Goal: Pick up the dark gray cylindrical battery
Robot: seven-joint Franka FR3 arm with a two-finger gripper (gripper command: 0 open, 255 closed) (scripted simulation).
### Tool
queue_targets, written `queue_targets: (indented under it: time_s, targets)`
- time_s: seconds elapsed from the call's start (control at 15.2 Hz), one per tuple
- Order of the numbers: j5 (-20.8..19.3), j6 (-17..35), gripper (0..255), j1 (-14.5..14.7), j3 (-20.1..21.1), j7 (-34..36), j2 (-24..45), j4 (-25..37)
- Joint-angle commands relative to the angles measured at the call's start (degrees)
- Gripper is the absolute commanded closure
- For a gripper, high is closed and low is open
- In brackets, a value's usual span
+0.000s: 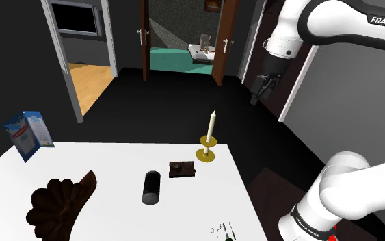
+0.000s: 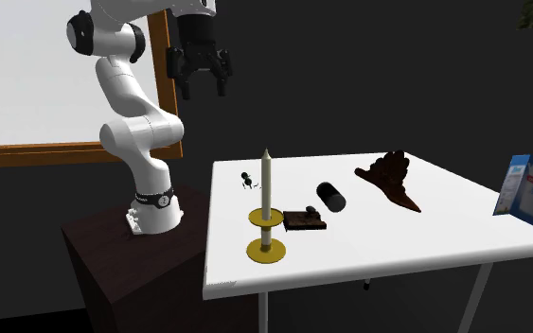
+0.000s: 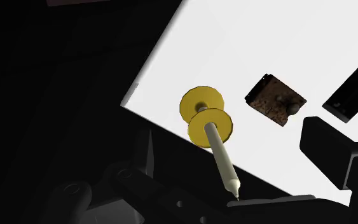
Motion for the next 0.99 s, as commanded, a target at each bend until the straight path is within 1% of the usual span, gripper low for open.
queue_targets:
  time_s: [0.0,0.46,0.92]
  targets:
    - [0.0,0.0,0,0.0,0.0,0.0,0.0,0.0]
    - [4.7,8.7,0,1.1,8.1,11.3,3.2,-5.7]
    - [8.0,18.2,0,1.8,16.5,22.6,11.0,-7.3]
